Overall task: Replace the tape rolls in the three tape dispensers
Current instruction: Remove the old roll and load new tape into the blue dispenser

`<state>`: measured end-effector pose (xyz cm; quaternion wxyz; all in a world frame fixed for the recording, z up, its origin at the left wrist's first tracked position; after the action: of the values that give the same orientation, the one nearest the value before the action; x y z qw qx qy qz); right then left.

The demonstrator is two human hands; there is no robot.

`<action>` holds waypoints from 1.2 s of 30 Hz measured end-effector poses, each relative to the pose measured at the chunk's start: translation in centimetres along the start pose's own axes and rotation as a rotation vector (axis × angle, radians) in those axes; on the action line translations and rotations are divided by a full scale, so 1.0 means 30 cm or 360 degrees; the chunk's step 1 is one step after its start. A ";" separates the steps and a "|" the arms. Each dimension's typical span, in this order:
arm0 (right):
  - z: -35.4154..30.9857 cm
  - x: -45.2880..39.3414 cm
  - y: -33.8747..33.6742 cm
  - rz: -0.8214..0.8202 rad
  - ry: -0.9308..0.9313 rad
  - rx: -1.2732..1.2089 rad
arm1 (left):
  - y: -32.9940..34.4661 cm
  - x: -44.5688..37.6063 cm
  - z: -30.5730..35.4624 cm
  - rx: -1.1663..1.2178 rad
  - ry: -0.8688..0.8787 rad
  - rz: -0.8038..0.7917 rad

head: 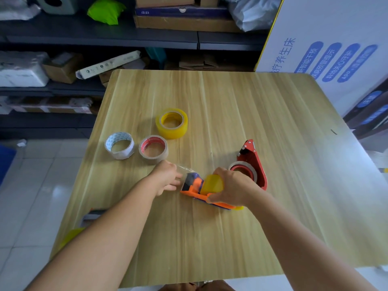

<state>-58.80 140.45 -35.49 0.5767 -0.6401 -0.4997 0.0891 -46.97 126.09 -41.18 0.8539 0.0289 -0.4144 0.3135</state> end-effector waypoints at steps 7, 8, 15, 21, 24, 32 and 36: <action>-0.045 -0.016 -0.011 -0.0154 0.0125 0.0087 | -0.031 -0.007 -0.055 0.0184 -0.0042 0.0007; -0.051 -0.019 -0.010 -0.0180 0.0125 0.0101 | -0.036 -0.006 -0.061 0.0189 -0.0046 0.0036; -0.060 -0.034 0.005 -0.0301 0.0138 0.0108 | -0.047 -0.018 -0.132 0.0246 -0.0134 0.0239; -0.028 -0.038 0.024 -0.0274 0.0169 -0.0122 | -0.043 -0.027 -0.169 0.0326 -0.0188 0.0256; 0.000 -0.033 0.027 -0.0250 0.0172 -0.0267 | -0.039 -0.028 -0.160 0.0361 -0.0188 0.0227; 0.018 -0.036 0.026 -0.0185 0.0120 -0.0390 | -0.044 -0.026 -0.162 0.0514 -0.0282 0.0217; 0.012 -0.042 0.021 -0.0196 0.0103 -0.0381 | -0.050 -0.025 -0.166 0.0522 -0.0293 0.0197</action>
<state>-59.31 139.85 -36.70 0.5166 -0.6750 -0.5261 -0.0274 -43.04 126.03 -44.66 0.7754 0.1708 -0.4350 0.4247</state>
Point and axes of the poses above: each hand's wrist, its own x-axis away from the middle knuckle, its own y-axis out of the palm, z = x × y, the point moved 9 cm from there along -x, towards the middle knuckle, and after that the axes turned 2 degrees about -x, right-handed, at the moved point
